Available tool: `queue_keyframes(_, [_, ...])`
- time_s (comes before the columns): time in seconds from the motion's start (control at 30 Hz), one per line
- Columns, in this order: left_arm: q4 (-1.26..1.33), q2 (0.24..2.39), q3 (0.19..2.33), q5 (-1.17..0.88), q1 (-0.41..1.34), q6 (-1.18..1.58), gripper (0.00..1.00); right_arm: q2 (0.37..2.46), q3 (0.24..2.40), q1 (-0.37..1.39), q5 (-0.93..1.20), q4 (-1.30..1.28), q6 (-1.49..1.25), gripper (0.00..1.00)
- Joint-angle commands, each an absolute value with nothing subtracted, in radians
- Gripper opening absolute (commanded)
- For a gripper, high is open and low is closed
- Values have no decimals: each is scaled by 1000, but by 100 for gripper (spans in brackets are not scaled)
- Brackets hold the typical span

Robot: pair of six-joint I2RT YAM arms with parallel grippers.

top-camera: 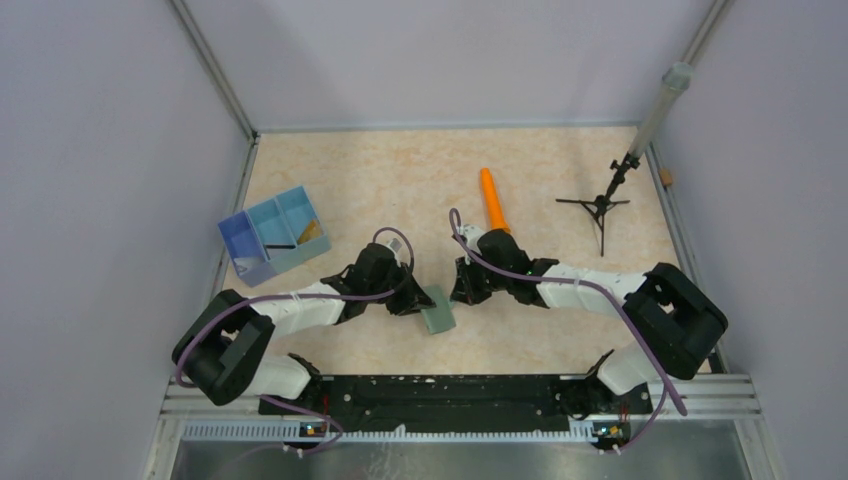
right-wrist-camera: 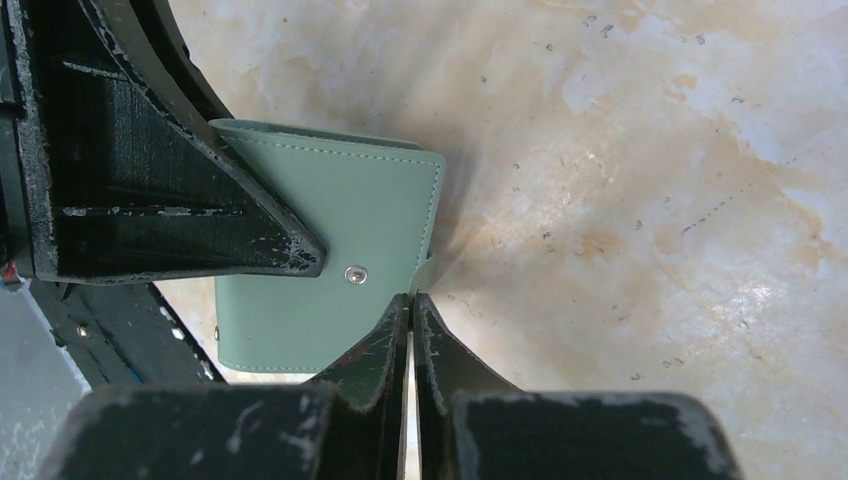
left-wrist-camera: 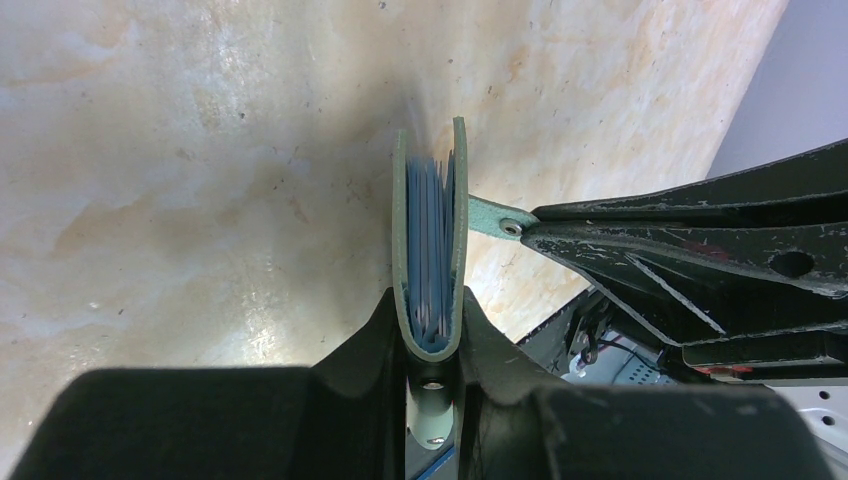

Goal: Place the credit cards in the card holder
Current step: Close the card holder at the center of the board.

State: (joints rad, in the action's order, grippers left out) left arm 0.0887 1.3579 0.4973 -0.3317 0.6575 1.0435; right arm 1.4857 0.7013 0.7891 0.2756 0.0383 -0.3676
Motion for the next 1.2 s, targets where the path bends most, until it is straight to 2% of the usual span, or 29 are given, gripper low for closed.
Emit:
queue_keyframes(0.0, [87,1364,525,-321,660,1019,0,1476,712,782,279,66,-363,0])
queue_keyframes(0.33, [86,1356,523,-308,660,1025,0,1477,664,782,397,197,-428,0])
queue_keyframes(1.17, [97,1368,520,-314,659,1028,0,1538,638,793,403,300,-473,0])
